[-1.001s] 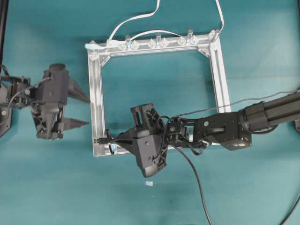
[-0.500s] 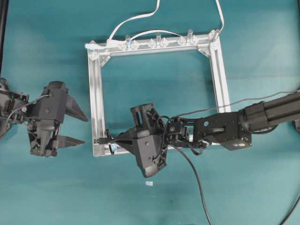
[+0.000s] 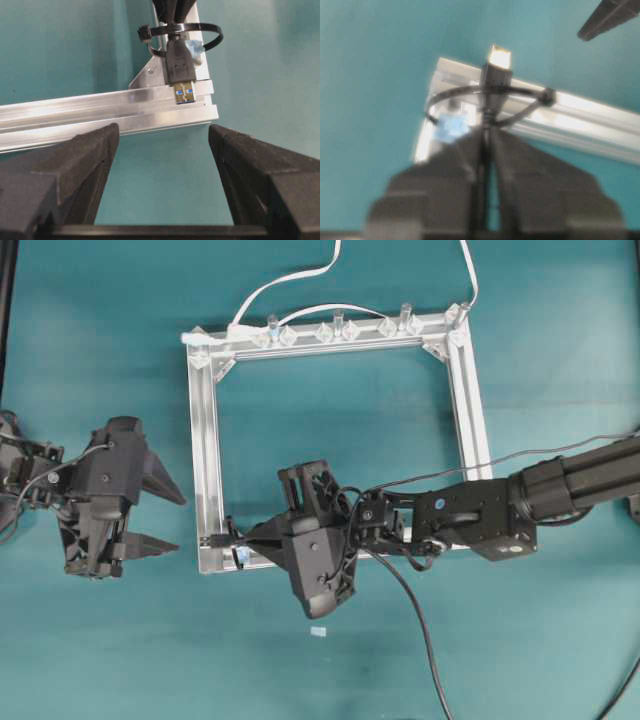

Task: Insert the wire through the string loop located on the left side.
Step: 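Move the left gripper under the loop and grasp the emerging plug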

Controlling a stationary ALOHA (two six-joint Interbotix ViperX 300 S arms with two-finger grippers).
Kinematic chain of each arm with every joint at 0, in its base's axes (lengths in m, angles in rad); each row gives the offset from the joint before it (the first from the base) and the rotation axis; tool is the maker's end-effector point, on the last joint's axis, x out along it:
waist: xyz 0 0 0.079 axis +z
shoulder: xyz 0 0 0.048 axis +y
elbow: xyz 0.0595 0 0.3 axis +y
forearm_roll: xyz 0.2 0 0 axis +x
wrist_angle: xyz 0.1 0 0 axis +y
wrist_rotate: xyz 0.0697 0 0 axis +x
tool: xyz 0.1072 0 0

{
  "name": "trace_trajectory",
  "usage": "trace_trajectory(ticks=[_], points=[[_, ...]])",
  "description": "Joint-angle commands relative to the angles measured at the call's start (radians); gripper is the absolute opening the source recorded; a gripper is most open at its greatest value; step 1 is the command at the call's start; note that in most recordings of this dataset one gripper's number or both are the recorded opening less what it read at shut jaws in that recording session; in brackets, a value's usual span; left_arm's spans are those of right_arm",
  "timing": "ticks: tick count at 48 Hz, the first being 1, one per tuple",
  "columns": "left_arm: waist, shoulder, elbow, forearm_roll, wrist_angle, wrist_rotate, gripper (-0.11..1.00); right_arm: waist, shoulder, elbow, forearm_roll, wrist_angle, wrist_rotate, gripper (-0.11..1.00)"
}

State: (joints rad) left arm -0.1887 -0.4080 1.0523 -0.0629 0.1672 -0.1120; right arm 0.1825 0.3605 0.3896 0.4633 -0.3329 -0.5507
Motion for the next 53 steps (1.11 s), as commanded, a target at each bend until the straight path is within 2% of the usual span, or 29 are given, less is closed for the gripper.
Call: trace_trajectory(ticks=[1, 27, 40, 48, 53], points=[[-0.003, 0.006, -0.028, 0.000, -0.003, -0.008, 0.77, -0.002, -0.018, -0.029, -0.003, -0.005, -0.002, 0.05], [-0.005, 0.235, -0.130, 0.000, -0.051, -0.012, 0.77, 0.000, -0.018, -0.028, -0.011, -0.006, -0.003, 0.05], [-0.005, 0.272, -0.149, -0.002, -0.055, -0.012, 0.77, 0.000, -0.018, -0.028, -0.012, -0.006, -0.002, 0.05], [-0.005, 0.264, -0.150, 0.000, -0.055, -0.012, 0.70, 0.000, -0.018, -0.028, -0.012, -0.005, -0.002, 0.05], [-0.005, 0.262, -0.156, -0.002, -0.055, -0.012, 0.61, 0.000, -0.018, -0.028, -0.012, -0.006, -0.002, 0.05]])
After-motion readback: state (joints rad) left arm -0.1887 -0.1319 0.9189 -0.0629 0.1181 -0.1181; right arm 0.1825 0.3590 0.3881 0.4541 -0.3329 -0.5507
